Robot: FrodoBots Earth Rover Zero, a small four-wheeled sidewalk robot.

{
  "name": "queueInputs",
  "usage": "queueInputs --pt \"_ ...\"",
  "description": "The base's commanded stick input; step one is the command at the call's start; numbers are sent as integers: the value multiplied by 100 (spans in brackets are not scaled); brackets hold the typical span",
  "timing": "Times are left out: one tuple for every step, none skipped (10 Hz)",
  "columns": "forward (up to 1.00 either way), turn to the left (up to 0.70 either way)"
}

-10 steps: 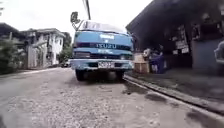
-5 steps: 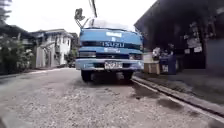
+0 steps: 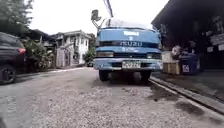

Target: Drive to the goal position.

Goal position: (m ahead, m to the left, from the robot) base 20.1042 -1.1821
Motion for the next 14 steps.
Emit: queueInputs --pt "0 45" --pt "0 45" --pt "0 45" --pt "100 27" --pt "100 27" --pt "100 27" --pt "100 27" --pt "100 27" --pt "100 27" --pt "100 27" --pt "100 0" --pt "100 0" --pt "100 0" --pt "100 0"
